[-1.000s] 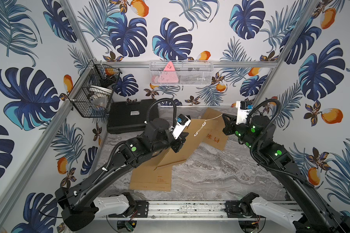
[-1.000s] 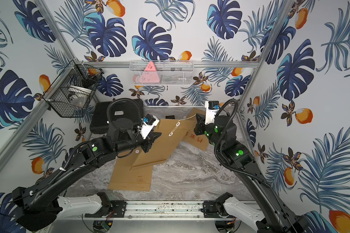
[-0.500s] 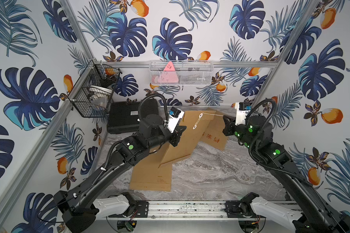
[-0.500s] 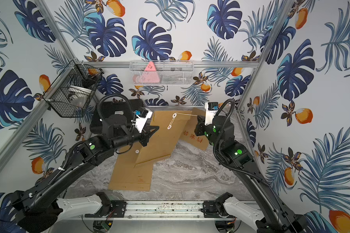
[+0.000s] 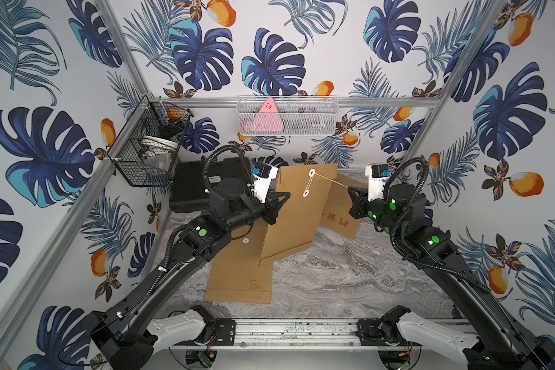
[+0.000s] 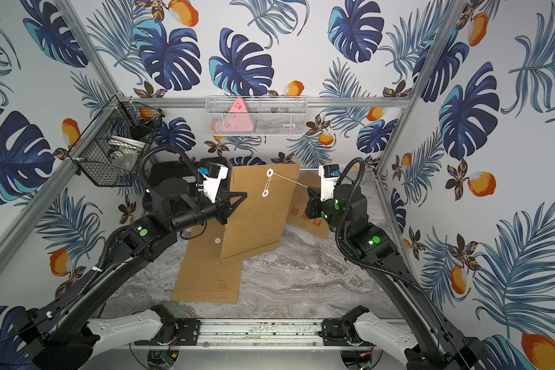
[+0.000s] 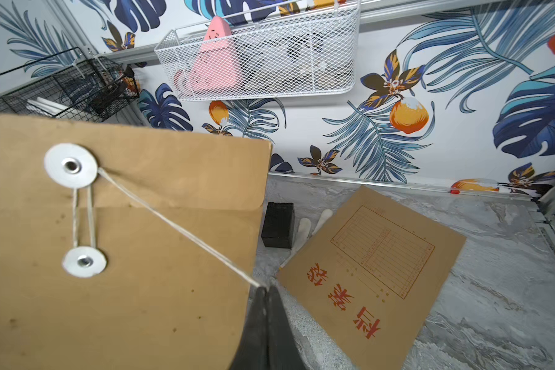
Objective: Open the file bag
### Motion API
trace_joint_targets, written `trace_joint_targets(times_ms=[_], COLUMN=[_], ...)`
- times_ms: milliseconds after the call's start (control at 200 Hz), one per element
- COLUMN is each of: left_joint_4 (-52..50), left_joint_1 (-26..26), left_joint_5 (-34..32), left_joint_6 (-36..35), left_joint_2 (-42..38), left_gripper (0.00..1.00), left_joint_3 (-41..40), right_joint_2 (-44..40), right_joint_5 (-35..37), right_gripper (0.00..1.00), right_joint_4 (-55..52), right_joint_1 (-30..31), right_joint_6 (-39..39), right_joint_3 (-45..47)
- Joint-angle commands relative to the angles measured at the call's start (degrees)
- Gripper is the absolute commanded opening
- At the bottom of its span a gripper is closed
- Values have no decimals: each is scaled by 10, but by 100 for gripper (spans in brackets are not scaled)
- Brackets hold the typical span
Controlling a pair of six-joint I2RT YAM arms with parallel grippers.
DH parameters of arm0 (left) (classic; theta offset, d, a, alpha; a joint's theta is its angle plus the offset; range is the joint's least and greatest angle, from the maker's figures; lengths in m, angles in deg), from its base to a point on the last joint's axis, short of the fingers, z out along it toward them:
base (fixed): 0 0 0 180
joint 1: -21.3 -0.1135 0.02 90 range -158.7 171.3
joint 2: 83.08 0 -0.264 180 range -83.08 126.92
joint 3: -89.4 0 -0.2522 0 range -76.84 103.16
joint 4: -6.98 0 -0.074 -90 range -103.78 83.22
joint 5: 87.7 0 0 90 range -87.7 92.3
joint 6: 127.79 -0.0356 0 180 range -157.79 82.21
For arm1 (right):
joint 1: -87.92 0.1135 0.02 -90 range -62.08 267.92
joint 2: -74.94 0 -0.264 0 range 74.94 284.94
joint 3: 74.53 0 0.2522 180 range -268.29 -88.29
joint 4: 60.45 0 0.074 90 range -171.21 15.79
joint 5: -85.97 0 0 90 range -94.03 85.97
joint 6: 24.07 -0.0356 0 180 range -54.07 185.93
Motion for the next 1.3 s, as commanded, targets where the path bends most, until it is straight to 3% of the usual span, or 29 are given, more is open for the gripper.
trace_joint_targets(times_ms=[0, 320, 590, 771, 981, 1156, 1291], left_joint_4=[64, 92, 61, 37, 20, 8, 6], left_joint_1=[-8, -15, -15, -14, 11, 53, 69], left_joint_5=[13, 2, -23, -51, -120, -207, -237], left_joint_6=[32, 33, -4, -19, -44, -67, -74], left_joint_2=[-3, 5, 29, 45, 54, 68, 75], left_gripper=[0, 0, 0, 0, 0, 0, 0], left_joint_3=[-1, 8, 27, 34, 35, 48, 51], right_joint_2=[3, 17, 37, 62, 88, 102, 110], right_joint_5=[-31, -116, -290, -369, -434, -448, -455], right_gripper=[0, 0, 0, 0, 0, 0, 0], right_joint_4=[12, 21, 35, 40, 28, 18, 16], right_joint_1=[0, 0, 1, 4, 13, 24, 29], right_joint_6=[11, 36, 62, 63, 77, 86, 89], right_joint_3=[1, 1, -18, -30, -46, -54, -60])
